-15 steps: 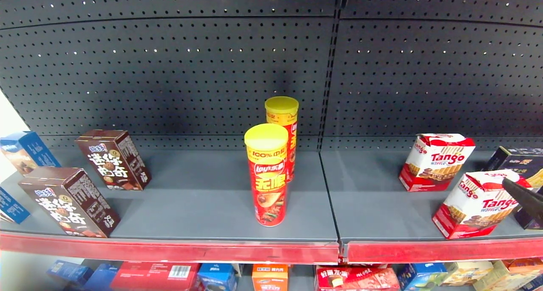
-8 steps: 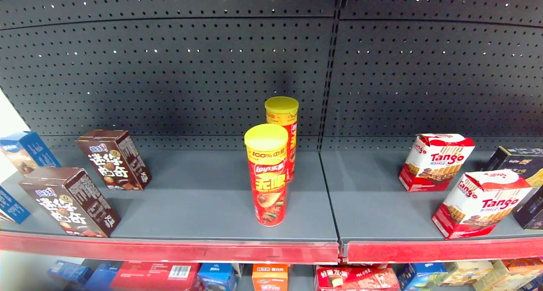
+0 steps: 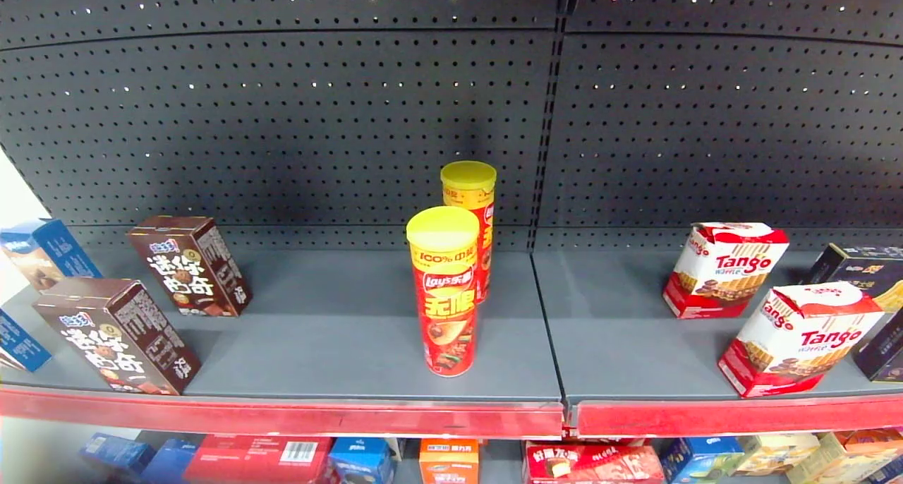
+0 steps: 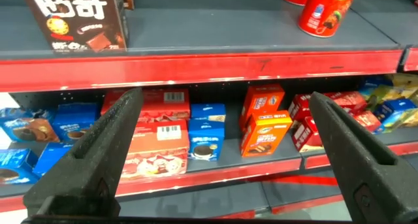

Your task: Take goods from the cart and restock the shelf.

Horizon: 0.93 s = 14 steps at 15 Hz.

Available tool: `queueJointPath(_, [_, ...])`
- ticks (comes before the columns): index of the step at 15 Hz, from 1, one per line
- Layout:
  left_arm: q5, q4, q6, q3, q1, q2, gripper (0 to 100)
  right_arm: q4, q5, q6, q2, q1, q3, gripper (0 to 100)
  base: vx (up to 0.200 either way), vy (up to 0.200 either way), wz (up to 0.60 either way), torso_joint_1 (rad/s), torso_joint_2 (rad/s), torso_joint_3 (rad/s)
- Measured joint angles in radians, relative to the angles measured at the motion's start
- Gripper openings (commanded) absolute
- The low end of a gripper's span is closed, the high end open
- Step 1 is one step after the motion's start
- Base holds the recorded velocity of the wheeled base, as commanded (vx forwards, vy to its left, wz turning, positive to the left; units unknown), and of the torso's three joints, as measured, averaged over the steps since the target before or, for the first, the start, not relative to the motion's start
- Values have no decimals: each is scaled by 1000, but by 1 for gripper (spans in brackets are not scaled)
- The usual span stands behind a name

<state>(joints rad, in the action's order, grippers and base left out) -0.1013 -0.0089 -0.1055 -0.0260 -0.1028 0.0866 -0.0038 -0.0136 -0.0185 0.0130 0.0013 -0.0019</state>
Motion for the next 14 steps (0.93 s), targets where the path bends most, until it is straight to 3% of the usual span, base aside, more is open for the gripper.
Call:
queueJointPath(2, [46, -3, 6, -5, 0, 1, 100, 0, 3, -1, -11, -1, 1, 100, 0, 0, 0, 0, 0, 0])
queueJointPath(6, [25, -67, 31, -115, -14, 147, 100, 0, 1, -3, -15, -1, 2, 100, 0, 0, 0, 0, 0, 0])
queueJointPath(10, [22, -333, 113, -169, -82, 558, 100, 0, 3, -3, -17, -1, 2, 100, 0, 0, 0, 0, 0, 0])
queueJointPath(12, [46, -512, 150, -181, -117, 760, 100, 0, 3, -3, -17, -1, 2, 100, 0, 0, 0, 0, 0, 0])
queueJointPath(14, [95, -657, 165, -200, -166, 949, 100, 0, 3, -1, -17, -1, 2, 100, 0, 0, 0, 0, 0, 0])
